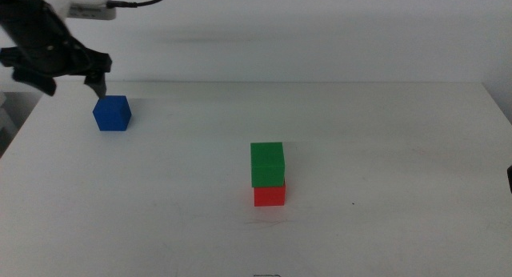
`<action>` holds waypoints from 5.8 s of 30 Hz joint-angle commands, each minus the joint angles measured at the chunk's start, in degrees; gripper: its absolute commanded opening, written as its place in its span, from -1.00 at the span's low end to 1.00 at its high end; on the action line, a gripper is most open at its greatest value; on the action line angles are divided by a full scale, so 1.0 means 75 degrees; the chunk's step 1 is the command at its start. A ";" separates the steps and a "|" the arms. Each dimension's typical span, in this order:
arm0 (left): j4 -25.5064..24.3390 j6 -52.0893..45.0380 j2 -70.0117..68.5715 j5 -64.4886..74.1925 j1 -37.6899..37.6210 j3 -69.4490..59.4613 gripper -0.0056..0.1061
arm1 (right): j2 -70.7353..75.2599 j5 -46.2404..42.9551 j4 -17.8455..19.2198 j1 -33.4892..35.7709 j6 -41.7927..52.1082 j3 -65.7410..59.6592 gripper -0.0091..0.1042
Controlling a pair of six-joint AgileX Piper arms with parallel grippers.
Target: Stack red cubes first, then green, then blue cubes in a specific spot.
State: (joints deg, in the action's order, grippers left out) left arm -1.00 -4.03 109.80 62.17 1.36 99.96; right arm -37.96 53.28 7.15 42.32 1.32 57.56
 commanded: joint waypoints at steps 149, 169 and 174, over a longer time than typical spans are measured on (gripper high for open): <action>-0.1808 0.4932 -0.0893 -0.2118 -0.5802 -0.1075 -0.93 | -0.0017 -0.0534 0.0147 -0.0043 0.0074 0.0170 0.56; -0.2313 0.4915 -0.0603 -0.2376 -0.5802 -0.1075 -0.93 | -0.0017 -0.0534 0.0147 -0.0043 0.0074 0.0170 0.56; -0.2154 0.4915 -0.0603 -0.2282 -0.5802 -0.1082 -0.88 | -0.0017 -0.0534 0.0147 -0.0043 0.0074 0.0170 0.56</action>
State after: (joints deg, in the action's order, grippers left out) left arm -16.78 32.81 108.31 46.65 -42.02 90.14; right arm -37.96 53.28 7.34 42.32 1.36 57.56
